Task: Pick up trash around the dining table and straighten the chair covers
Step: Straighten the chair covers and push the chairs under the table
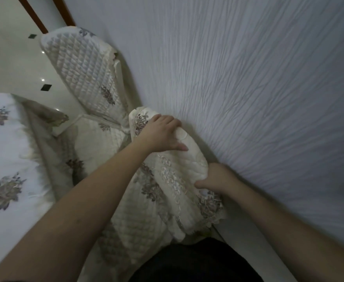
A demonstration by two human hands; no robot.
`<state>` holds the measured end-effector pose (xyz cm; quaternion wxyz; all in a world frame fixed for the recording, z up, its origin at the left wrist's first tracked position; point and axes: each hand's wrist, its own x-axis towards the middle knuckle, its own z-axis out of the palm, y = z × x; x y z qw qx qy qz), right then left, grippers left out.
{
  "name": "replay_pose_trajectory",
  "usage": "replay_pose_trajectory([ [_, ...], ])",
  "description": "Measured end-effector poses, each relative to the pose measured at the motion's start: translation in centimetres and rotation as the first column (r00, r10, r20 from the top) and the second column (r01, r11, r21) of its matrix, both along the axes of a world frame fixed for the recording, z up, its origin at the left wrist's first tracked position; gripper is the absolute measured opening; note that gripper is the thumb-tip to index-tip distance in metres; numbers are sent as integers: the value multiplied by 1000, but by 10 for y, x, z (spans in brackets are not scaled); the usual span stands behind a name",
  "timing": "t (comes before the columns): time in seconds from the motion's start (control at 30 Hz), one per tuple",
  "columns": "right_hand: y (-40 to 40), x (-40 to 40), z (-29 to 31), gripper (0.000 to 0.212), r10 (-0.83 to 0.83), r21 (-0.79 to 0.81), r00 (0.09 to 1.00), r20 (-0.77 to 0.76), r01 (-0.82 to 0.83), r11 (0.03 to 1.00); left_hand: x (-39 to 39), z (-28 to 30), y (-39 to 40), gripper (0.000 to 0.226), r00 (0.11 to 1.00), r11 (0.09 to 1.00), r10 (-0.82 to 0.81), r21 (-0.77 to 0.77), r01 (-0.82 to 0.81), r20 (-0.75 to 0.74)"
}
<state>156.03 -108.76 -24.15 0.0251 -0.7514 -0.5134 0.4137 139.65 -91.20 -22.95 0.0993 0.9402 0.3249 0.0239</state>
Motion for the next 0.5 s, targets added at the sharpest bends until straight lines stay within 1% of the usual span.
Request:
replay_pose_trajectory([
  [0.07,2,-6,0,24,2,15,1000,9,-2,1000,-7,-2,1,91,999,1000,11,12,-12,33],
  [0.17,9,-16,5,29,-14,10,1000,-21,15,1000,-19,-2,6,90,1000,1000,14,15,-15,22],
  [0.27,16,-28,6,25,25,11,999,-28,-25,1000,-37,-1,12,89,999,1000,26,7,-26,47],
  [0.37,17,-41,8,23,53,7,998,-26,-53,999,-53,-3,11,86,996,999,21,32,-23,82],
  [0.5,13,-52,5,23,53,-19,996,-75,-54,998,-66,-2,5,87,998,999,25,25,-26,59],
])
